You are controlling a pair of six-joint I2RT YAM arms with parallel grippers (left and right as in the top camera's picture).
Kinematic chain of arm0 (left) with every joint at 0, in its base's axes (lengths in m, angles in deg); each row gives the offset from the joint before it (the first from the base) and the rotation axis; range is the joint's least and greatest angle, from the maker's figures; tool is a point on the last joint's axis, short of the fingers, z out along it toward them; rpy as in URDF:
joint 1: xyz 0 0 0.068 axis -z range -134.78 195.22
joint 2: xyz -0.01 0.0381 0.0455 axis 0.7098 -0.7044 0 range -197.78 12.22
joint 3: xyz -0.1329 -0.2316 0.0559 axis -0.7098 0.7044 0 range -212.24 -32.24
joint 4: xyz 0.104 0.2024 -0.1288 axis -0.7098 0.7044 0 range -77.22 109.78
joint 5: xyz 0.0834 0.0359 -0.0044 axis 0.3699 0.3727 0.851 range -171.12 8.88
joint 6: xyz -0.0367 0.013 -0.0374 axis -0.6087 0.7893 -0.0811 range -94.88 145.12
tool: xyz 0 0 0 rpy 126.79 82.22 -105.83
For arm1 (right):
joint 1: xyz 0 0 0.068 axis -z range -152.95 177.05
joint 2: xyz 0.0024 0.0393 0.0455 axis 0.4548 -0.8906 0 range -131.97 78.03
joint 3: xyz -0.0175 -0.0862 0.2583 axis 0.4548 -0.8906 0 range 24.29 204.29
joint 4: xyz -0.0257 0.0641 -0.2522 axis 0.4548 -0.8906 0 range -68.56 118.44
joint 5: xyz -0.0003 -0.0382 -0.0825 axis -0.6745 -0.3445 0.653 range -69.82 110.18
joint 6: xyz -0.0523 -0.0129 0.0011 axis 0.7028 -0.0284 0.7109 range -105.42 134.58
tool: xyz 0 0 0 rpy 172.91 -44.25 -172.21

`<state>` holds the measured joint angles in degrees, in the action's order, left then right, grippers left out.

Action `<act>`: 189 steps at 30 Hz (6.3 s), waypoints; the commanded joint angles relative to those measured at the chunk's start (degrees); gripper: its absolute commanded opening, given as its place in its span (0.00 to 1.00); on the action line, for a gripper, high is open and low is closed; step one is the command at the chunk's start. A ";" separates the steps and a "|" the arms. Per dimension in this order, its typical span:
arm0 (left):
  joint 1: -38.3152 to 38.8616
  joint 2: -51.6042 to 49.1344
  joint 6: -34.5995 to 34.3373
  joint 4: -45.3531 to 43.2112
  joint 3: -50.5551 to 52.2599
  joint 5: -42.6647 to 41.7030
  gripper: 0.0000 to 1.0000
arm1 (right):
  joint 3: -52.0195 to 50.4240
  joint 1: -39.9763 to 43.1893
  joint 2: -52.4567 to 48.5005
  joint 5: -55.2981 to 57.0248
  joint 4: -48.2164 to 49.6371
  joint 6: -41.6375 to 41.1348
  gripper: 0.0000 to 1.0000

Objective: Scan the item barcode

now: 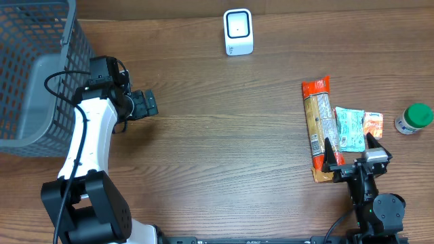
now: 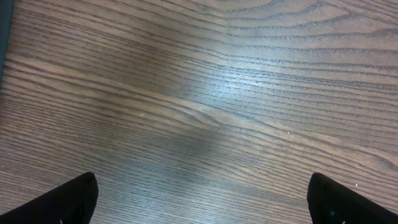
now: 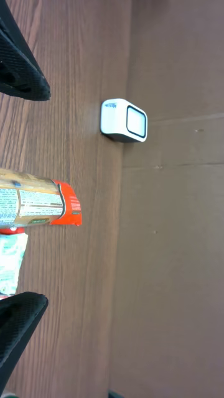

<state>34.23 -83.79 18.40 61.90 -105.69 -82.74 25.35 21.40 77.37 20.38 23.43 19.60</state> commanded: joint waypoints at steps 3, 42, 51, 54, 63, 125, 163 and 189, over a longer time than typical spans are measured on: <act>0.13 0.26 -0.13 -0.07 -0.63 0.15 1.00 | -0.61 0.26 0.50 -0.35 0.22 2.54 1.00; 7.34 57.68 -0.13 0.15 -0.61 0.57 1.00 | -0.61 0.26 0.50 -0.35 0.22 2.54 1.00; 7.19 64.50 -0.13 2.49 -0.52 0.57 1.00 | -0.61 0.26 0.50 -0.35 0.22 2.54 1.00; 7.19 65.44 -0.13 6.25 -0.50 0.57 1.00 | -0.61 0.26 0.50 -0.33 0.22 2.54 1.00; 4.20 66.20 2.43 16.06 3.13 5.64 1.00 | -0.61 0.26 0.50 -0.35 0.22 2.54 1.00; 6.47 95.82 2.47 -56.76 73.20 -1.42 1.00 | -0.61 0.26 0.50 -0.35 0.22 2.54 1.00; 9.53 95.80 4.85 -44.74 73.20 0.57 1.00 | -0.61 0.26 0.50 -0.35 0.22 2.54 1.00; 9.53 95.76 4.85 -44.74 73.18 0.57 1.00 | -0.61 0.26 0.50 -0.35 0.22 2.54 1.00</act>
<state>43.39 11.38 22.31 17.09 -32.73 -82.55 25.35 21.40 77.39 20.38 23.30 22.09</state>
